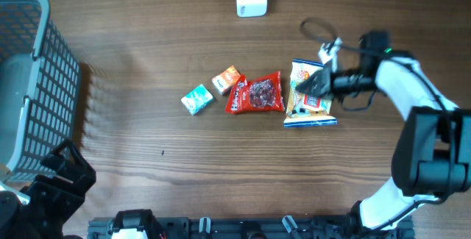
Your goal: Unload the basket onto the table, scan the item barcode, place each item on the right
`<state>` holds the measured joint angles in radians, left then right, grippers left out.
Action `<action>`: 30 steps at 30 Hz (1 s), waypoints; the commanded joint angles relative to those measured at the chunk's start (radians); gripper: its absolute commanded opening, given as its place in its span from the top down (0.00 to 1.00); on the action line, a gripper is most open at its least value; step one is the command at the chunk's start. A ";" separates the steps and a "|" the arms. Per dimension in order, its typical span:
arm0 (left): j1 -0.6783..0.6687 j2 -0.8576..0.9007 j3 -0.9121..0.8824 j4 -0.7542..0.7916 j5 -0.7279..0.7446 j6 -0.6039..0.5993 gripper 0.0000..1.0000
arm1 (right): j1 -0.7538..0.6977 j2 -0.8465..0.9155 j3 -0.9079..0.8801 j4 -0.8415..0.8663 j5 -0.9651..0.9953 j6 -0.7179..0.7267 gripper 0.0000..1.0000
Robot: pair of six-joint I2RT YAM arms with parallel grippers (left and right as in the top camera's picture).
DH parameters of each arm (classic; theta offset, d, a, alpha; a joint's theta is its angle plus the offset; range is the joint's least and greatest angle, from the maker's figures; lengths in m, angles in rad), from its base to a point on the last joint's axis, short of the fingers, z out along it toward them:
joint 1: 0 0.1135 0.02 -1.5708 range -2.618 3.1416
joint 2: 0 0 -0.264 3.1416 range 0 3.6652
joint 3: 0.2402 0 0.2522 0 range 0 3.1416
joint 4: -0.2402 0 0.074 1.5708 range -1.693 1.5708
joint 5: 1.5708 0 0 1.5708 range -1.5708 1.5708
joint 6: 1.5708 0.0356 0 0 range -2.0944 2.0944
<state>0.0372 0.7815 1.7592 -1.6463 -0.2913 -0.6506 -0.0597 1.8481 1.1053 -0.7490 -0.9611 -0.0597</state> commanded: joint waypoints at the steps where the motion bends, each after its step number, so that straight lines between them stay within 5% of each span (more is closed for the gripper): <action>1: 0.007 -0.002 0.001 0.002 -0.013 -0.012 0.00 | -0.007 0.069 -0.177 0.209 0.137 0.251 0.82; 5: 0.007 -0.002 0.001 0.002 -0.013 -0.012 0.00 | -0.007 0.102 -0.212 0.190 0.130 0.244 0.85; 8: 0.007 -0.002 0.001 0.002 -0.013 -0.012 0.00 | -0.007 0.019 -0.105 -0.014 0.127 0.153 0.84; 12: 0.007 -0.002 0.001 0.002 -0.013 -0.012 0.00 | -0.007 -0.123 0.042 -0.294 0.145 0.006 0.58; 15: 0.007 -0.002 0.001 0.002 -0.013 -0.012 0.00 | -0.007 -0.123 -0.048 -0.293 0.235 0.051 0.66; 19: 0.007 -0.002 0.001 0.002 -0.013 -0.012 0.00 | -0.024 -0.122 -0.310 0.032 0.383 0.369 0.68; 22: 0.007 -0.002 0.001 0.002 -0.013 -0.012 0.00 | -0.099 -0.126 -0.369 0.021 0.453 0.399 0.94; 28: 0.007 -0.002 0.001 0.002 -0.013 -0.012 0.00 | -0.105 -0.262 -0.194 -0.245 0.533 0.351 0.90; 30: 0.007 -0.002 0.001 0.002 -0.013 -0.013 0.00 | -0.105 -0.366 -0.133 -0.285 0.621 0.377 0.82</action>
<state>0.0372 0.7811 1.7588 -1.6463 -0.2913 -0.6506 -0.1627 1.6001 0.8921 -1.0092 -0.4732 0.3019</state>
